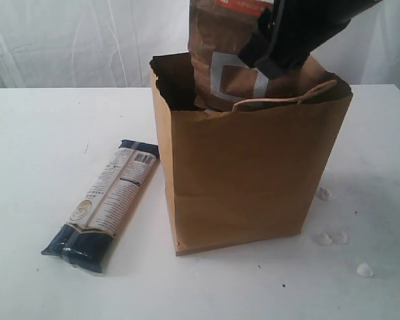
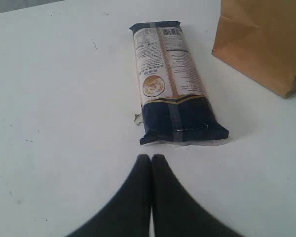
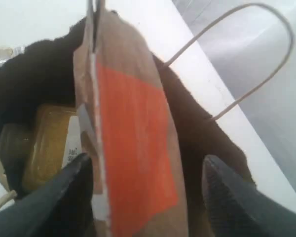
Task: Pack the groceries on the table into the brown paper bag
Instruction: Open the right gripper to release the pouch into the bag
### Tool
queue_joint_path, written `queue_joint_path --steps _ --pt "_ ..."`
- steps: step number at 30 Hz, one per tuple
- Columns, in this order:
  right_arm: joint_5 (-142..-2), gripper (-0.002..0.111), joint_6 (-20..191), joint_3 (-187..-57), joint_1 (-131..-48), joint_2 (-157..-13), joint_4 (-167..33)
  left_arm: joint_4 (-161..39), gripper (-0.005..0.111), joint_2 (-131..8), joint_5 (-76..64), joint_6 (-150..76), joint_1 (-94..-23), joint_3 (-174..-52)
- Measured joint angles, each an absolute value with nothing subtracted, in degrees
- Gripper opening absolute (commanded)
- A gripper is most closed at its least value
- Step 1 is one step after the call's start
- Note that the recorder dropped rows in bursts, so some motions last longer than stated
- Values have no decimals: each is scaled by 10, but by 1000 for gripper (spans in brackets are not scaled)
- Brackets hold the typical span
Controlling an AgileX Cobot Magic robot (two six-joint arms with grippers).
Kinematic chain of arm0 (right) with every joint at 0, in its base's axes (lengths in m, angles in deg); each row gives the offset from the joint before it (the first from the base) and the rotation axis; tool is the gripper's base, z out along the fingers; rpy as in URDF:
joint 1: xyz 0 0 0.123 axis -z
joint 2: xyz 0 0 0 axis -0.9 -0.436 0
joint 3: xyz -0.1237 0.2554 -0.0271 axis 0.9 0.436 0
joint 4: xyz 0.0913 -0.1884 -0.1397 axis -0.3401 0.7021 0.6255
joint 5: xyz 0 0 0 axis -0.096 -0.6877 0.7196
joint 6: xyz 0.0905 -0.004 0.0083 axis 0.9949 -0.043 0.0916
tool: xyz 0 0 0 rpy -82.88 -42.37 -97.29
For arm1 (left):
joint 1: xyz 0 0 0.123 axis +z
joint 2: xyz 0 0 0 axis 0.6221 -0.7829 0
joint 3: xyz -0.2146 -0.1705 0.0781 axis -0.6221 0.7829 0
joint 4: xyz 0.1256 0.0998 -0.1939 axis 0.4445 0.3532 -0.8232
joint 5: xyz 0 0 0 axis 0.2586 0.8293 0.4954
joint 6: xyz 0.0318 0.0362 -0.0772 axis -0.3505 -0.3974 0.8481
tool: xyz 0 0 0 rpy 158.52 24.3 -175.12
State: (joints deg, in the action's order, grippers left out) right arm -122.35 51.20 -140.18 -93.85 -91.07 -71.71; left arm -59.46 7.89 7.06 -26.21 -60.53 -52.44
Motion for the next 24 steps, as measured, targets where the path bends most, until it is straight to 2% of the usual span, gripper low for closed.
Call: queue_joint_path --steps 24 --pt "-1183 59 576 -1402 -939 -783 -654 -595 0 79 71 -262 -605 -524"
